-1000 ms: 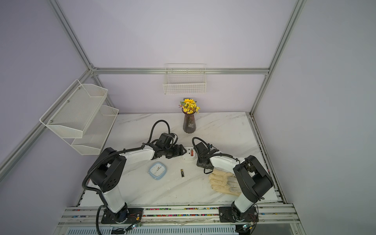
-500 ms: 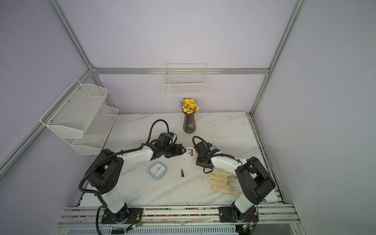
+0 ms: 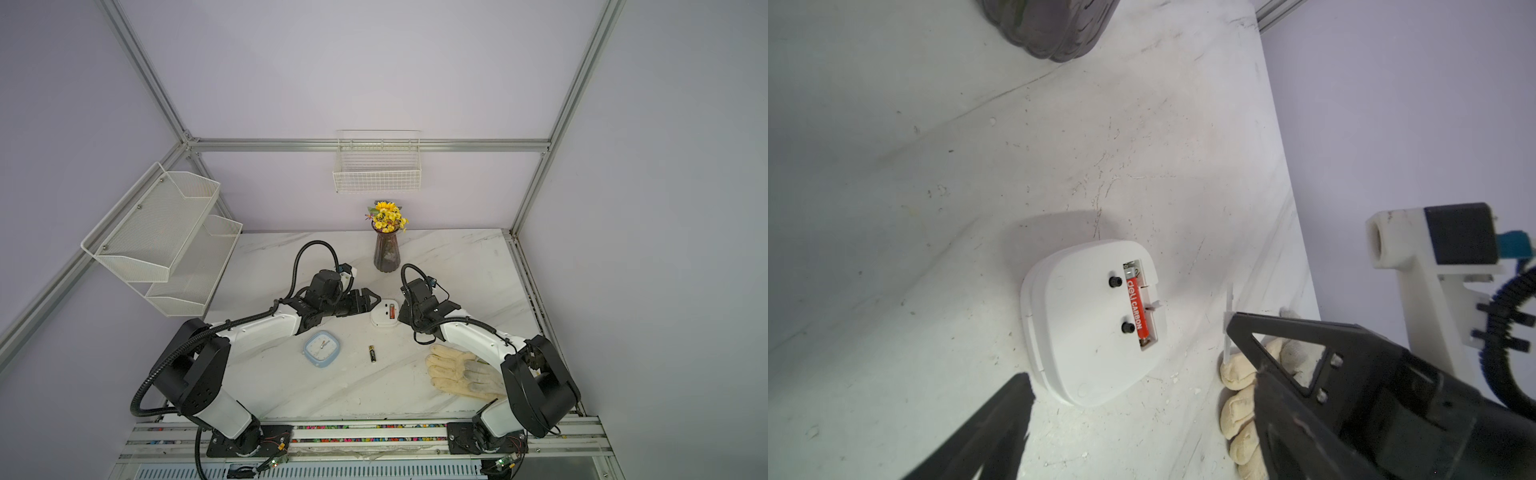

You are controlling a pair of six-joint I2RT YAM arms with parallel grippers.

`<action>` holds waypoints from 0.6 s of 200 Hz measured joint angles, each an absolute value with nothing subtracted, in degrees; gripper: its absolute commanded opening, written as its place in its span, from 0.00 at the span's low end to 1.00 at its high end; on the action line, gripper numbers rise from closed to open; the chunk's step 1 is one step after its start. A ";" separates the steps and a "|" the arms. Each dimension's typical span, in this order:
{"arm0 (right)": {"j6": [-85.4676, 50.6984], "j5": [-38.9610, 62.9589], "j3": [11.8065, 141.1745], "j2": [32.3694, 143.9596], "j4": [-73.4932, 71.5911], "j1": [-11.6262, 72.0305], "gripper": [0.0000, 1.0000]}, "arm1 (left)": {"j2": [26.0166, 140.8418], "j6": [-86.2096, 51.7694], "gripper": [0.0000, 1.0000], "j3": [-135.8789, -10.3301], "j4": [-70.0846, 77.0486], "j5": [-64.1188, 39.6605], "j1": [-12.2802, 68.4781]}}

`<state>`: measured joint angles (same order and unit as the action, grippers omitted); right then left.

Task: Insert the battery into the alarm
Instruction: Pick up the cover from the center of the board.

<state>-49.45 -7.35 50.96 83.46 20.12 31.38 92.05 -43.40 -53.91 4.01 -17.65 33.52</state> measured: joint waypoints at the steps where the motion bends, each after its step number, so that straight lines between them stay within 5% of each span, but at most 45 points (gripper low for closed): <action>1: -49.47 -7.31 50.96 83.44 20.05 31.29 0.00 | 91.94 -43.40 0.85 -53.78 4.19 -17.67 33.52; 120: -57.56 1.65 50.30 79.59 4.99 28.21 0.00 | 80.16 -24.99 0.76 -46.17 18.46 -9.80 41.67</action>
<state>-57.56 1.65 50.30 79.59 4.99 28.21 80.16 -24.99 -46.17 18.46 -9.80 41.67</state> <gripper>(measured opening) 0.049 0.768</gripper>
